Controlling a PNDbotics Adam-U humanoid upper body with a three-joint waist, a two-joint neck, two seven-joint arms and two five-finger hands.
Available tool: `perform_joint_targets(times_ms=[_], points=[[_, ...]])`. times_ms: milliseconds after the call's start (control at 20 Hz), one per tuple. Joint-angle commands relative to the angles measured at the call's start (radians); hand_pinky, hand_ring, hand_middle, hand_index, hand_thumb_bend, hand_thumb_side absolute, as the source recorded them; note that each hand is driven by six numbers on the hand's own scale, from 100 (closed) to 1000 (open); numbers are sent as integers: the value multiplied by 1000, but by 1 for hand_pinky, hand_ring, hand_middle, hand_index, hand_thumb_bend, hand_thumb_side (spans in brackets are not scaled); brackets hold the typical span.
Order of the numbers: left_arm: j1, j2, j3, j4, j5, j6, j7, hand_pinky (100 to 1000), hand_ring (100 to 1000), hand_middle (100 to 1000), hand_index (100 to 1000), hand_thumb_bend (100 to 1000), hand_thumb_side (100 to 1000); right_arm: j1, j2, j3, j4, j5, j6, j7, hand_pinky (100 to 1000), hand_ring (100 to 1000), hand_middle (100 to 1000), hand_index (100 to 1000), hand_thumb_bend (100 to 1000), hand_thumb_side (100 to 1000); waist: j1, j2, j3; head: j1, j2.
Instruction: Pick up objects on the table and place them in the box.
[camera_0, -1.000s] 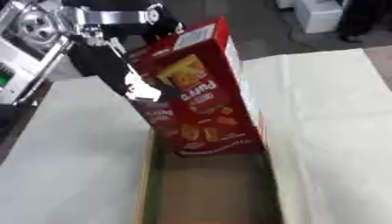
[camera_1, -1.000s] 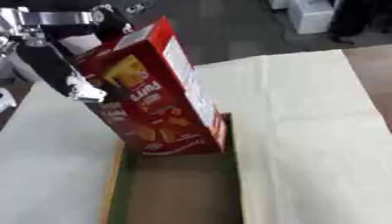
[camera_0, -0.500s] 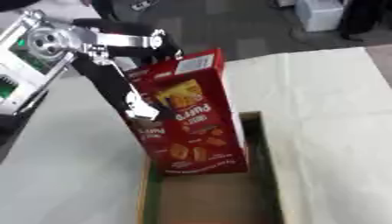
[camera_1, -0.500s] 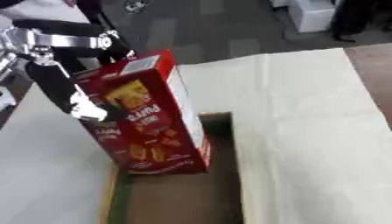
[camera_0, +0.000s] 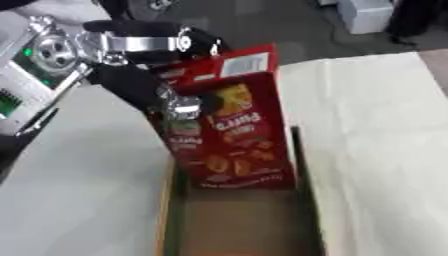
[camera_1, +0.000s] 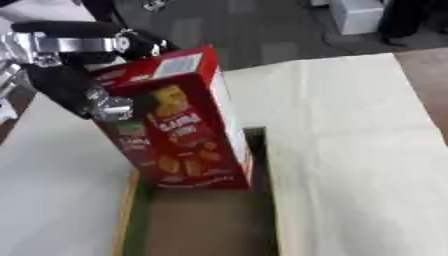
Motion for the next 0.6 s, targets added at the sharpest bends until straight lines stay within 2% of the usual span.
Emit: perform_joint_targets(times_ms=[50, 200, 400, 600], points=[[-8, 30, 18, 10, -14, -14, 25, 977, 1000, 1000, 1000, 353, 899, -11, -11, -7, -14, -1, -1, -1, 520, 726, 796, 787, 100, 655, -7, -10, 0, -4, 4], [-6, 27, 25, 37, -61, -22, 0, 1000, 1000, 1000, 1000, 441, 935, -12, -11, -7, -14, -2, -1, 1, 519, 726, 796, 787, 100, 656, -7, -8, 1, -4, 5], [-7, 18, 45, 65, -108, -31, -12, 1000, 1000, 1000, 1000, 442, 931, -12, -11, -7, -14, -3, -1, 2, 519, 726, 796, 787, 100, 655, -9, -6, 2, -3, 6], [-4, 11, 67, 96, -130, -41, 18, 994, 1000, 1000, 1000, 432, 933, -13, -11, -7, -14, -3, -2, 3, 519, 726, 797, 787, 100, 656, -12, -2, 2, -5, 4]])
